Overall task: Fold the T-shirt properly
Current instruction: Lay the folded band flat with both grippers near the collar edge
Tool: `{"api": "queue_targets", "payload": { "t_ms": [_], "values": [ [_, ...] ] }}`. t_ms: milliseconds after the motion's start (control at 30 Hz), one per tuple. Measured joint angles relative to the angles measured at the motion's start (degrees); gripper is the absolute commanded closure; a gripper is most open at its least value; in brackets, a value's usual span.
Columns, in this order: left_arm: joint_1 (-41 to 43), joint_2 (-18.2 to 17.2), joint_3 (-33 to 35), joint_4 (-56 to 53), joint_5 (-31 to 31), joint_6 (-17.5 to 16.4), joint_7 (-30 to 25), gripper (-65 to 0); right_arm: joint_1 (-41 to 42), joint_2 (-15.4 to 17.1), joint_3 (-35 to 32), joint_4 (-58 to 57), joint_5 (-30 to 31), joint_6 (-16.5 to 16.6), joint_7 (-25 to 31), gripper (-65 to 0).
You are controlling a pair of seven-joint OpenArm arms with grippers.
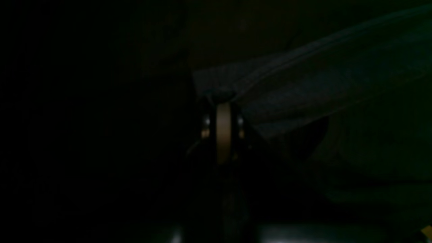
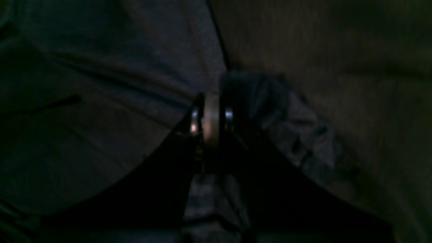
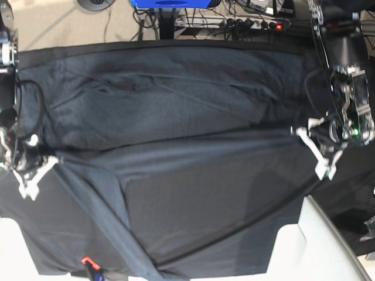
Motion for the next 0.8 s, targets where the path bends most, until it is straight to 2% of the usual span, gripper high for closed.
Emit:
{"api": "queue_targets", "payload": {
  "t_ms": [167,300,500,800],
  "values": [
    [2.80,-0.04,-0.04,4.22,-0.04,0.00,0.94,0.0,-1.99,0.87,0.00,1.40,0.22,0.07,0.26,-0.6],
    [3.69,-0.46,-0.22,5.07,-0.07,-0.02,1.07,0.0,-4.42,1.73,0.24,4.76,-0.17,0.02,-1.75,-0.6],
    [4.63,-1.11,-0.37,4.96,-0.22,-0.04,0.81,0.0,-9.84,1.38,8.55,12.28,0.17,0.22,-6.78,-0.6],
    [7.82,-1.22,-0.35,8.13,-0.04,-0.04,0.70,0.0,-13.94,0.22,12.92,16.92,0.22,0.02,-9.97,-0.6]
  ]
}}
